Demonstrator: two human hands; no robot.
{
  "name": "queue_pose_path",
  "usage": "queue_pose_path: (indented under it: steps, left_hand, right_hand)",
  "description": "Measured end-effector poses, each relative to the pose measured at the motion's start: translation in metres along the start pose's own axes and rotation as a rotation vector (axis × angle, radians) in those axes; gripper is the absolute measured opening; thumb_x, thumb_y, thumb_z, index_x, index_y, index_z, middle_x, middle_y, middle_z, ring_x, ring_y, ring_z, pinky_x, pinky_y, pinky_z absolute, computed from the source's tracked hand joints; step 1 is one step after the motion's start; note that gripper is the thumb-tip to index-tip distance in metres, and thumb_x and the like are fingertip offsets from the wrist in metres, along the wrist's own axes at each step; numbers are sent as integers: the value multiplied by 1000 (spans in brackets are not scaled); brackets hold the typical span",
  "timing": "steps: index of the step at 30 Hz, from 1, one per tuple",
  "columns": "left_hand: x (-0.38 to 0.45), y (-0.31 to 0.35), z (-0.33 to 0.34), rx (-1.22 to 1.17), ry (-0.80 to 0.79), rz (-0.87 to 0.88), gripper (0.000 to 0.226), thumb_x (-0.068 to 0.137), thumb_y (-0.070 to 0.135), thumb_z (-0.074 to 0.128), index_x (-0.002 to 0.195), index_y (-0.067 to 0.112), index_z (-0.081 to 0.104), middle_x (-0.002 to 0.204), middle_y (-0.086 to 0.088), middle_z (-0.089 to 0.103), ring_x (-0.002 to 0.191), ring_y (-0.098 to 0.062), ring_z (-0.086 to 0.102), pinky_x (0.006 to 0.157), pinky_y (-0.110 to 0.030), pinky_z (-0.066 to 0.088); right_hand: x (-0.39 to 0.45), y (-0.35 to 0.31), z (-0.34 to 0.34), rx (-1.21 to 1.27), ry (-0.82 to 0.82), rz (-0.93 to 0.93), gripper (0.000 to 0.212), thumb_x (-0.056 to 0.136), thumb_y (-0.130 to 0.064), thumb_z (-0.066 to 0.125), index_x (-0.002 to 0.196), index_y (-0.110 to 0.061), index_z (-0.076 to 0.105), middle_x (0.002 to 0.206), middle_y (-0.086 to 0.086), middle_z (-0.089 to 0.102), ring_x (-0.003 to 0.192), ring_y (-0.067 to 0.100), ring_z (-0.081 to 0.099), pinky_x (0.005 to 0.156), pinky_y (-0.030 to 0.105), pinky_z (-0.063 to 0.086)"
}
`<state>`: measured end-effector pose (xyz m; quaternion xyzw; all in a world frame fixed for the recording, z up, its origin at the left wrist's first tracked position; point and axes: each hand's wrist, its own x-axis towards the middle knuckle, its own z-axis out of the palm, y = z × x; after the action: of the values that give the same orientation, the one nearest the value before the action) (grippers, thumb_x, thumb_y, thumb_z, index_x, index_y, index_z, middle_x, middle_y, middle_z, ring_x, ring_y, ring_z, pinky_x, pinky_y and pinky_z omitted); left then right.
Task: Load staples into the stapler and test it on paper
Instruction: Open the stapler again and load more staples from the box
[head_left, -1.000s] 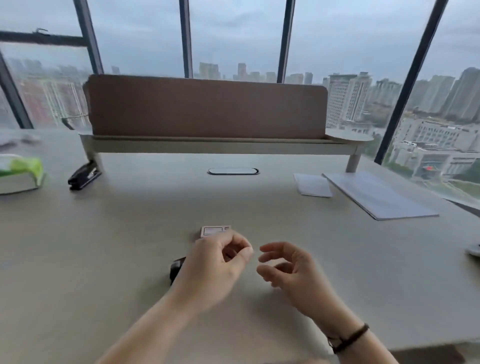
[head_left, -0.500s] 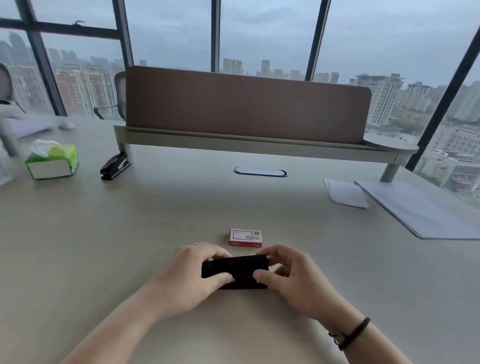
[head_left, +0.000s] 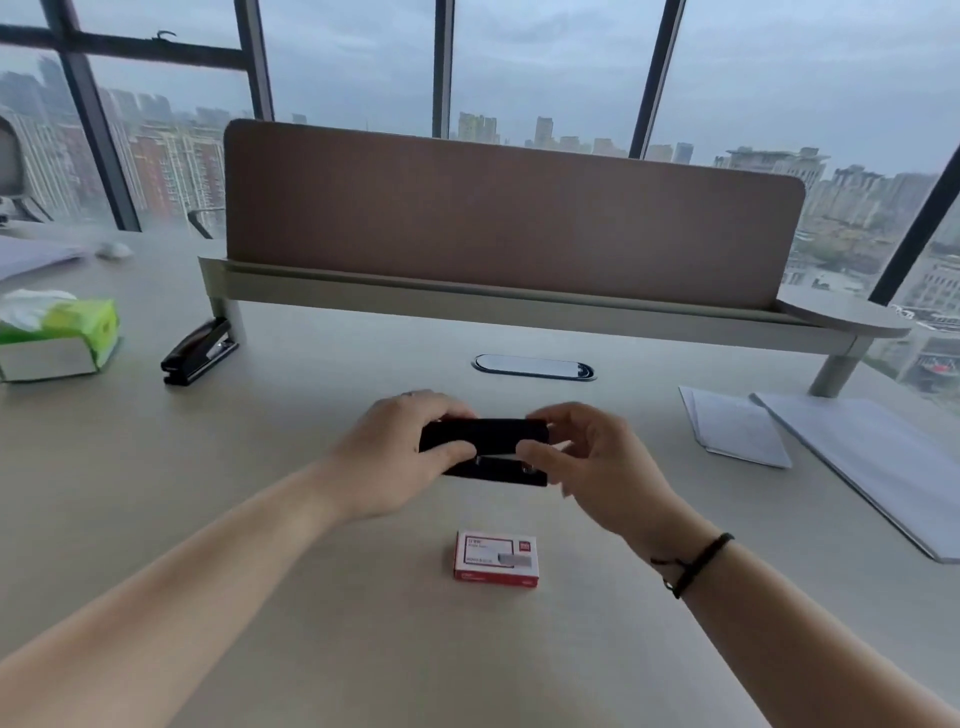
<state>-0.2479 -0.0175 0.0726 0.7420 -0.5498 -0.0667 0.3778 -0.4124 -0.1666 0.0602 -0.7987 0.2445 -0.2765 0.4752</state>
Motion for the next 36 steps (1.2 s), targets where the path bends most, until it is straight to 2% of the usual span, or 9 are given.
queue_pose_path:
  steps: [3,6,11,16,25,28,31,34,36]
  left_hand:
    - [55,-24,5,26,25,4,22,93,23,65,114,27,67,109,9,67,100,-11,59,81,-20,44]
    - [101,-50,15,46,48,-10,22,95,21,61,116,24,65,112,6,65,103,-13,57,82,-22,39]
    - [149,-92,37,109,40,-52,20,95,21,59,114,23,65,110,4,64,103,-16,56,82,-25,37]
    - [163,-122,54,130,81,-85,26,95,24,59,121,22,62,116,-1,65,109,-21,58,93,-35,46]
    - [157,-133,63,143,160,-123,47,92,32,62,137,25,49,135,-2,56,126,-22,51,103,-39,44]
    - [142,-134,54,96,272,-143,47,91,28,65,135,24,52,133,1,57,122,-19,53,102,-35,44]
    - [120,-149,26,149,380,-174,38,91,24,64,129,22,58,130,2,59,121,-19,54,98,-34,46]
    - [94,-174,-15,202,531,-252,33,91,21,62,123,19,62,127,0,61,119,-23,56,95,-36,47]
    - [76,-193,-44,215,627,-332,30,90,21,62,120,18,64,126,-3,61,120,-26,55,95,-38,46]
  right_hand:
    - [57,10,6,-33,82,-4,18,86,-23,75,102,-27,68,88,-7,73,59,11,63,60,29,47]
    - [107,28,15,-84,131,9,27,88,-28,71,114,-22,67,102,-3,73,80,22,70,65,25,46]
    - [162,66,33,-93,123,76,33,91,-30,67,122,-22,62,110,-1,72,90,18,71,71,28,48]
    - [186,90,46,-154,131,93,34,92,-35,65,124,-25,63,113,-3,72,99,18,69,89,37,55]
    - [182,90,50,-206,176,79,45,91,-42,64,133,-29,57,118,-7,68,104,16,65,93,35,51]
    - [174,84,48,-176,258,61,52,86,-45,69,133,-32,52,114,-6,60,100,13,58,93,31,47]
    - [165,71,52,-210,340,-43,39,86,-36,70,122,-30,56,106,-5,56,81,9,53,78,28,43]
    - [162,46,73,-231,274,-134,22,87,-30,68,108,-29,61,96,-7,56,66,4,50,67,26,40]
    - [164,27,96,-249,168,-165,18,88,-30,68,105,-29,62,94,-9,58,66,2,52,64,24,41]
